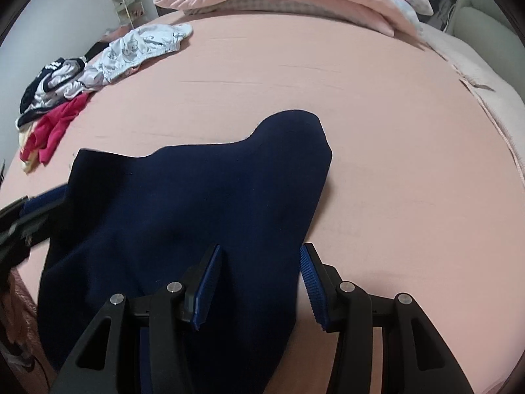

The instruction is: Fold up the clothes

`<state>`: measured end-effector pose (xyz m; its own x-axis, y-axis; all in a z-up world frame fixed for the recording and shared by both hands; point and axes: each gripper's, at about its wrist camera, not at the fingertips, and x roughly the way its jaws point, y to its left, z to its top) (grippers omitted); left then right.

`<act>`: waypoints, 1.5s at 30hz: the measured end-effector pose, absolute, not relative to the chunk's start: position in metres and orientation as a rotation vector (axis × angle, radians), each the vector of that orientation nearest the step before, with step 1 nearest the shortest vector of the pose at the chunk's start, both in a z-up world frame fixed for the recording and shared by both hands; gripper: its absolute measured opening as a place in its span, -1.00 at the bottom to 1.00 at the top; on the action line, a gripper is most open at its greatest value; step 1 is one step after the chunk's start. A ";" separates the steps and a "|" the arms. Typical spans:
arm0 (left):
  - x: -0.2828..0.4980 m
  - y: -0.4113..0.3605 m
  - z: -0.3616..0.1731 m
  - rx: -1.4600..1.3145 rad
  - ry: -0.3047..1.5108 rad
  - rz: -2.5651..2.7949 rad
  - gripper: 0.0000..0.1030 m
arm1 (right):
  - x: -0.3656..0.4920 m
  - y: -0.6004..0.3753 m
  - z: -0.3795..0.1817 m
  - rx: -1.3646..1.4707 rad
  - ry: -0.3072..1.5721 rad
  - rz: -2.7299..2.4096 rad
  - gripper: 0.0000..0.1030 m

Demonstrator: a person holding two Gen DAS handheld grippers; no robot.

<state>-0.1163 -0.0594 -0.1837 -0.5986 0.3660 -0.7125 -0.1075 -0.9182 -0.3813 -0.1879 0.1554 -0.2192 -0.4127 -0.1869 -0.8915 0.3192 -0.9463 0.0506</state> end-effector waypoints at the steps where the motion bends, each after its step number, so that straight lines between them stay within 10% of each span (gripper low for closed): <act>1: -0.119 -0.068 -0.187 -1.249 -0.499 2.566 -0.26 | -0.188 0.155 -0.220 1.499 0.183 -2.403 -0.05; 10: -0.121 -0.097 -0.191 -1.273 -0.770 2.385 -0.22 | -0.175 0.156 -0.229 1.508 0.186 -2.396 0.02; 43: -0.105 -0.024 -0.194 -1.348 -0.240 2.348 -0.20 | -0.189 0.138 -0.228 1.355 -0.119 -2.206 0.02; 45: -0.107 -0.015 -0.198 -1.356 -0.200 2.350 -0.48 | -0.191 0.147 -0.221 1.318 -0.161 -2.273 0.02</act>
<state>-0.1068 -0.0153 -0.1980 -0.4376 0.4234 -0.7933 -0.2833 -0.9022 -0.3253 -0.1906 0.1470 -0.2212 -0.4032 -0.4783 -0.7802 0.3634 -0.8661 0.3432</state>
